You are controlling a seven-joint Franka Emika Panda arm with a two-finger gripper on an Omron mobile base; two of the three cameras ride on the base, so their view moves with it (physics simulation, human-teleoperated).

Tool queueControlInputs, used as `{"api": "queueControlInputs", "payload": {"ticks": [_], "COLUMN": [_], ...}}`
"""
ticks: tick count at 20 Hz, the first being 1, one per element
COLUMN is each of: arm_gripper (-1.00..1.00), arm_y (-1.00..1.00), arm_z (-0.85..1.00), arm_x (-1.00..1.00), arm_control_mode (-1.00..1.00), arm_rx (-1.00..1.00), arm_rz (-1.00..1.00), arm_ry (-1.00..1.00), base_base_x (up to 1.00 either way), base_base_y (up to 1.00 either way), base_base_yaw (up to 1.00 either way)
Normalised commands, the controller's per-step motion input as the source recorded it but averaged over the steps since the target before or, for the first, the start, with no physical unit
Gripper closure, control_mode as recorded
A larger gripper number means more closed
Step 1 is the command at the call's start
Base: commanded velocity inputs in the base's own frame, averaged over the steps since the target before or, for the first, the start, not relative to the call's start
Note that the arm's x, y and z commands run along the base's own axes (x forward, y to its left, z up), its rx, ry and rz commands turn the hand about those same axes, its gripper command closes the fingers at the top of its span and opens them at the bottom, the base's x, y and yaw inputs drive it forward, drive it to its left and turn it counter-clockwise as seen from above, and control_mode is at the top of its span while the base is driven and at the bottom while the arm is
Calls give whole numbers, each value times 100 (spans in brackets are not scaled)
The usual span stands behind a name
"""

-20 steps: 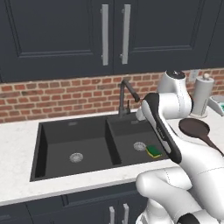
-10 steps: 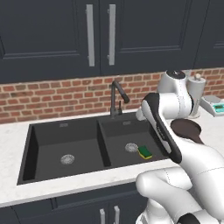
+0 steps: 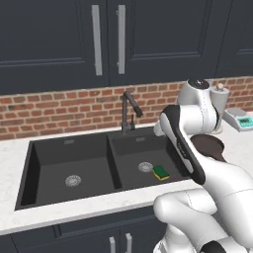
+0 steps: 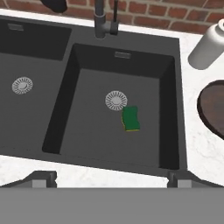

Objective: Pick the pan and sponge and place them into the sink. Then turn on the water.

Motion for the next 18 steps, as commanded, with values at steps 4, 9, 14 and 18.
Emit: {"api": "queueControlInputs", "payload": {"ticks": [4,9,14,18], "arm_gripper": [-100,-100,-100,-100], "arm_y": [0,-20,-10,-1], "arm_z": [0,-8,-1,-3], "arm_x": [0,0,0,0], "arm_control_mode": [100,-100,-100,-100], "arm_rx": [0,0,0,0], "arm_rz": [0,-1,-1,0], "arm_ry": [0,2,1,0], "base_base_x": [0,0,0,0], "base_base_y": [-32,-14,0,0], "base_base_yaw": [-1,-1,0,0]}}
